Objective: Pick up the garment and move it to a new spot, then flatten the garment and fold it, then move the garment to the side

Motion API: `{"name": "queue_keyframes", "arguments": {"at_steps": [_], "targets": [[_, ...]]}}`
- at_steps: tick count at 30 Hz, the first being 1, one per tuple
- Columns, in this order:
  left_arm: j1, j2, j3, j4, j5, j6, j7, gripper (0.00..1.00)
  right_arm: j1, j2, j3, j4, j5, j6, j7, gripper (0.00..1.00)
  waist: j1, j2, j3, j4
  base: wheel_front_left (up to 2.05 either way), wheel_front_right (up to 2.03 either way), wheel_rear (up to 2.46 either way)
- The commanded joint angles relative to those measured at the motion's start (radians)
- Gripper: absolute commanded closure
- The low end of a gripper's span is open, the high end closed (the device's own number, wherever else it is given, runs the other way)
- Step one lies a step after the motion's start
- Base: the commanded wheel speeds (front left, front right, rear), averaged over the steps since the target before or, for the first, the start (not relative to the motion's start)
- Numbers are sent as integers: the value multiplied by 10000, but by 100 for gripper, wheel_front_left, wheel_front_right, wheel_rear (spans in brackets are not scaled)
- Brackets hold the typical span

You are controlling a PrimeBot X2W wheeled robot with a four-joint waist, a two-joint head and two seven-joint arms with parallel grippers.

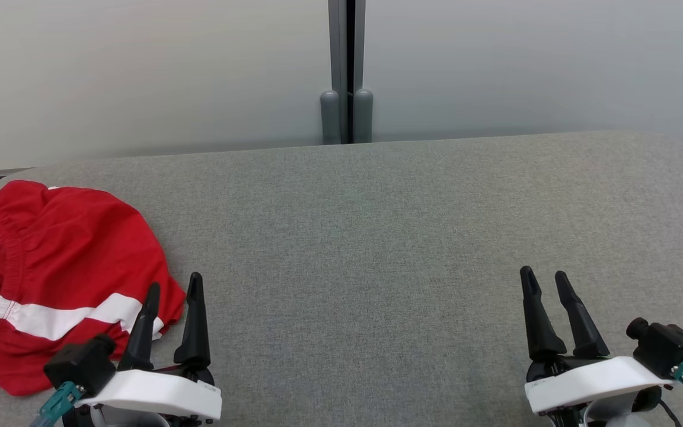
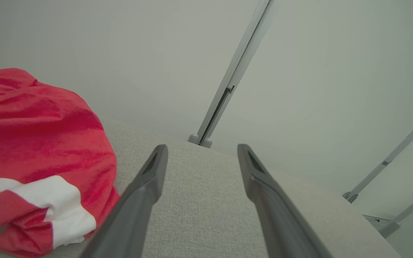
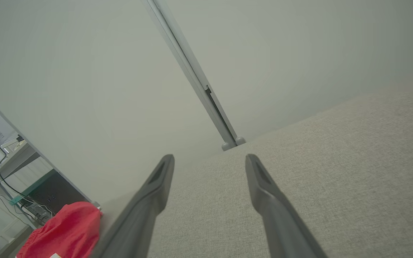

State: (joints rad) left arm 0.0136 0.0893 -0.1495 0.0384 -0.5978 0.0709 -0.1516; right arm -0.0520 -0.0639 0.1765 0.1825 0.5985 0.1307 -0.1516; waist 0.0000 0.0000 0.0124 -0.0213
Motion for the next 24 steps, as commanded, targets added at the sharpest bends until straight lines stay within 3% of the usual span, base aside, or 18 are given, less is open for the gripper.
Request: {"name": "queue_keyframes", "arguments": {"at_steps": [1, 24], "targets": [[-14, 109, -58, -172, 362, 26, -97, 0, -196, -23, 50, -116, -345, -1, -128, 0, 0, 0, 2, -3, 0, 0, 0], [342, -147, 72, 185, 2451, -217, -554, 0, -67, 41, 111, 295, -2356, 0, -582, 0, 0, 0, -88, 6, 0, 0, 0]]}}
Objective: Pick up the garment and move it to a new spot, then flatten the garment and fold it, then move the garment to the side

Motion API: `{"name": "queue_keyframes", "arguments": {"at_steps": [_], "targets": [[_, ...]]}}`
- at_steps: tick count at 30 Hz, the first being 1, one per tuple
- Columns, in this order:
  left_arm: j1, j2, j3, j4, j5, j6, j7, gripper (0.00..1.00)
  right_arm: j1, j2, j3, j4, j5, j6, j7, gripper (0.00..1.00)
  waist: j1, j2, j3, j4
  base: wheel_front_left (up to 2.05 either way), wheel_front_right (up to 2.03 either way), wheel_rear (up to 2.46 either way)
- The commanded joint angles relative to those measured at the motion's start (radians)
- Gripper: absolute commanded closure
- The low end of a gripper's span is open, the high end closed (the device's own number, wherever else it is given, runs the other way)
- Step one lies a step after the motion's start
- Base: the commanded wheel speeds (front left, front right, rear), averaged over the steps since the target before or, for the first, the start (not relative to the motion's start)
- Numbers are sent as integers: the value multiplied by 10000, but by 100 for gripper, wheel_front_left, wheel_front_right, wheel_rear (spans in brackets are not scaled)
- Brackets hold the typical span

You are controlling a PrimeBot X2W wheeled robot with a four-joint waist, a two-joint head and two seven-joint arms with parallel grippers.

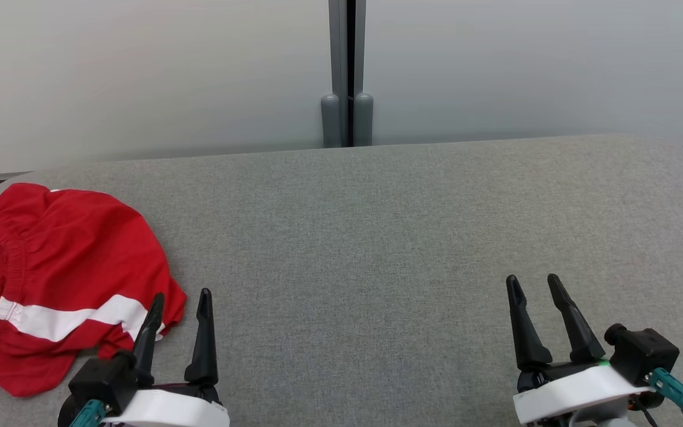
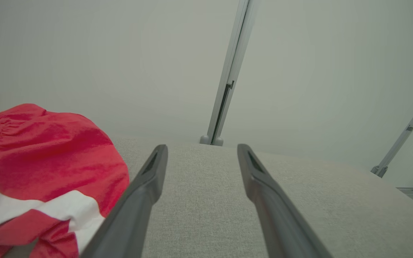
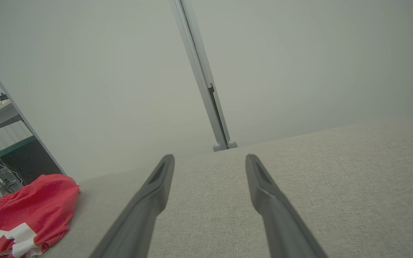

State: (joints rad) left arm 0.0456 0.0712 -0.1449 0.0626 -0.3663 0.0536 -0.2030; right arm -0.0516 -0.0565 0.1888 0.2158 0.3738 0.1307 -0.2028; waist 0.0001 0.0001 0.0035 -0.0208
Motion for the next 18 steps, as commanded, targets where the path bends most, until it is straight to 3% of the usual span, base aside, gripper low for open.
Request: {"name": "queue_keyframes", "arguments": {"at_steps": [1, 18], "targets": [[35, 12, 85, -18, 207, -53, -63, 0, -65, -30, -31, -15, -217, 0, -83, 0, -1, -1, -6, -1, 0, 0, 0], [248, -146, 610, 186, 1690, -230, -356, 0, 3, 17, -222, 274, -1655, 0, -370, 0, -1, -1, -56, -15, 0, 0, 0]]}}
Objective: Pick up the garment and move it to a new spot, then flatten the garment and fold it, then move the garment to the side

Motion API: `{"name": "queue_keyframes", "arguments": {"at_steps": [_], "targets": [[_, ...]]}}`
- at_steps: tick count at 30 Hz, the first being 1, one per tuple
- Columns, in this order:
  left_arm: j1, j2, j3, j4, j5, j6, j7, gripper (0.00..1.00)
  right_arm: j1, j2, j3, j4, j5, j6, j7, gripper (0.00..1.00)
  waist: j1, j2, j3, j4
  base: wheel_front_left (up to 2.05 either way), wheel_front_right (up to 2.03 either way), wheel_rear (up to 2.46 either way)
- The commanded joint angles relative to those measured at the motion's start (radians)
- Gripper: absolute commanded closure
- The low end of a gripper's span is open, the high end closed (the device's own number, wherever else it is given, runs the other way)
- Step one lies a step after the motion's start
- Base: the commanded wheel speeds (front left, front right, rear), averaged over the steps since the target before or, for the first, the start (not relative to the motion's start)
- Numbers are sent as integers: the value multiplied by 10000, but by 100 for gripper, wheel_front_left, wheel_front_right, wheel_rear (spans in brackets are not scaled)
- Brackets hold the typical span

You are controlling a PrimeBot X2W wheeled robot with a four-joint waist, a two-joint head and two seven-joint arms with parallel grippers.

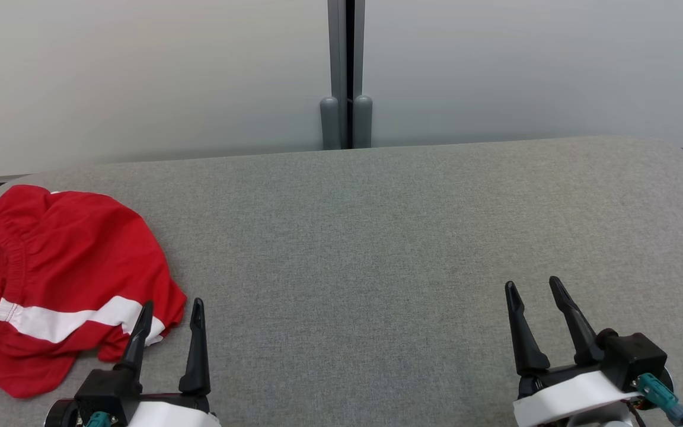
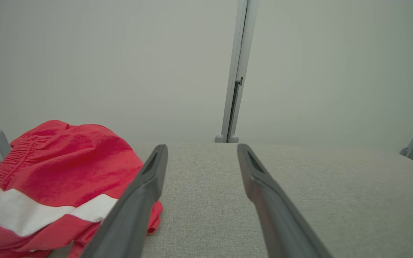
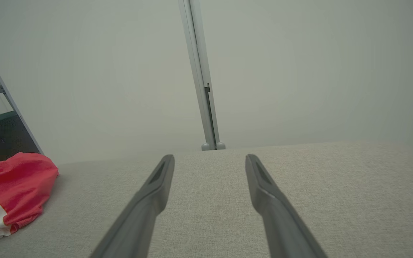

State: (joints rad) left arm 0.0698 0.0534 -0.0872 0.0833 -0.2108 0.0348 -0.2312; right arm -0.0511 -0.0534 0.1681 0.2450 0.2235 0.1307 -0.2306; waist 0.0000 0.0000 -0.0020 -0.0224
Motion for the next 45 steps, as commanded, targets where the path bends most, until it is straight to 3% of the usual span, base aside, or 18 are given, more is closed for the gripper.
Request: {"name": "queue_keyframes", "arguments": {"at_steps": [1, 20, 36, 45], "targets": [[10, 26, 42, -11, 231, -30, -85, 0, 2, -11, -16, 2, -232, 0, -115, 0, 0, 0, -7, 2, 0, 0, 0], [127, -20, 197, 46, 1461, 83, -353, 0, 72, 32, 47, 49, -1502, -1, -375, 0, 0, 0, -105, 88, 0, 0, 0], [114, -18, 154, 170, 1297, 75, -346, 0, 85, 30, 33, 76, -1487, -1, -356, 0, 0, 0, -70, 38, 0, 0, 0], [67, -16, 87, 178, 1243, 203, -346, 0, 228, 32, 49, 72, -1533, -1, -356, 0, 0, 0, -42, 798, 0, 0, 0]]}}
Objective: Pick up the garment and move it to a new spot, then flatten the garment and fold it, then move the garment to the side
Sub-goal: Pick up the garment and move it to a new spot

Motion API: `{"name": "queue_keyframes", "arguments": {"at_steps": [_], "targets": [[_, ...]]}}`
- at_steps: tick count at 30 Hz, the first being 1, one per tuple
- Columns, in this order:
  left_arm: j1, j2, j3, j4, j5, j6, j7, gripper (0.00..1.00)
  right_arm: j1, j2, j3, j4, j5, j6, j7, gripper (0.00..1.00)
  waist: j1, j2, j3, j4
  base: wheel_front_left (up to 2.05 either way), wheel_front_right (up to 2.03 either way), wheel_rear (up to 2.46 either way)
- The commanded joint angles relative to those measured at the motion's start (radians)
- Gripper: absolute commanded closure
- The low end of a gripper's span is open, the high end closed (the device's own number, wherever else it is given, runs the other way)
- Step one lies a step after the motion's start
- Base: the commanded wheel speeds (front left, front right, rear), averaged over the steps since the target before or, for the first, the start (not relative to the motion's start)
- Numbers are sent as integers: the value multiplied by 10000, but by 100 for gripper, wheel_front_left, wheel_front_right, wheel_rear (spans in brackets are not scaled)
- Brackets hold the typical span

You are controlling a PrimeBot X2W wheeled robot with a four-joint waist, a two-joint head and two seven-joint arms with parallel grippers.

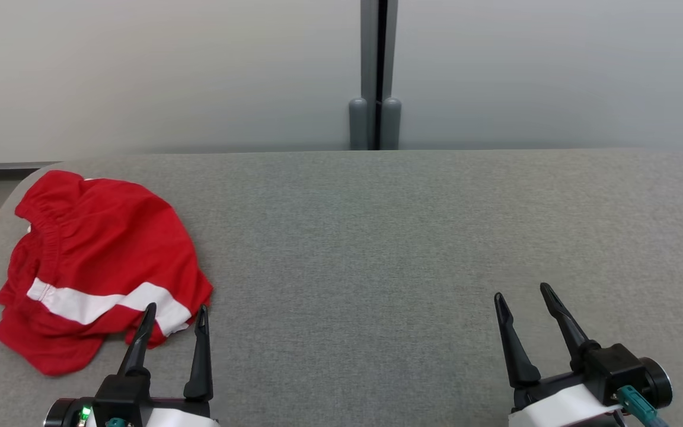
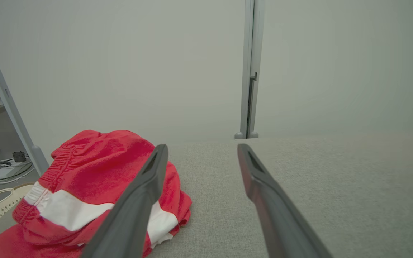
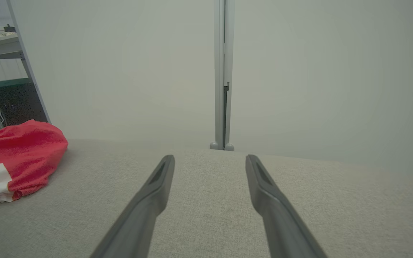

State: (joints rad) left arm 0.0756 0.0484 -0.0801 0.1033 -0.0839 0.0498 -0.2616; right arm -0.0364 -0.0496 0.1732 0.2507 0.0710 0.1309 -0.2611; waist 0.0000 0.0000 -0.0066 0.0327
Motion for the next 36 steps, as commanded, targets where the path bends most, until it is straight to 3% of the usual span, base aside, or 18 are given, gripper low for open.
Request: {"name": "queue_keyframes", "arguments": {"at_steps": [1, 14, 22, 30, 36], "targets": [[33, 34, 17, -25, -27, 88, -41, 0, 92, -8, 20, 25, -36, -3, -51, 0, 0, 0, 5, 401, 0, 0, 0], [337, 34, 240, -18, -62, 296, -40, 0, 294, -10, 165, 15, -73, -3, -49, 0, 0, 0, -49, 2572, 0, 0, 0], [530, 32, 393, -3, -7, 255, -40, 0, 396, -11, 250, 62, -5, -3, -49, 0, 0, 0, -184, 3523, 0, 0, 0], [478, 28, 472, -29, -65, 335, -40, 0, 418, -16, 230, 15, -86, -3, -49, 0, 0, 0, -32, 3852, 0, 0, 0], [-328, 31, 416, -89, 14, 246, -40, 0, 64, -45, 144, -52, -681, -3, -49, 0, 0, 0, 915, 3762, 0, 0, 0]]}}
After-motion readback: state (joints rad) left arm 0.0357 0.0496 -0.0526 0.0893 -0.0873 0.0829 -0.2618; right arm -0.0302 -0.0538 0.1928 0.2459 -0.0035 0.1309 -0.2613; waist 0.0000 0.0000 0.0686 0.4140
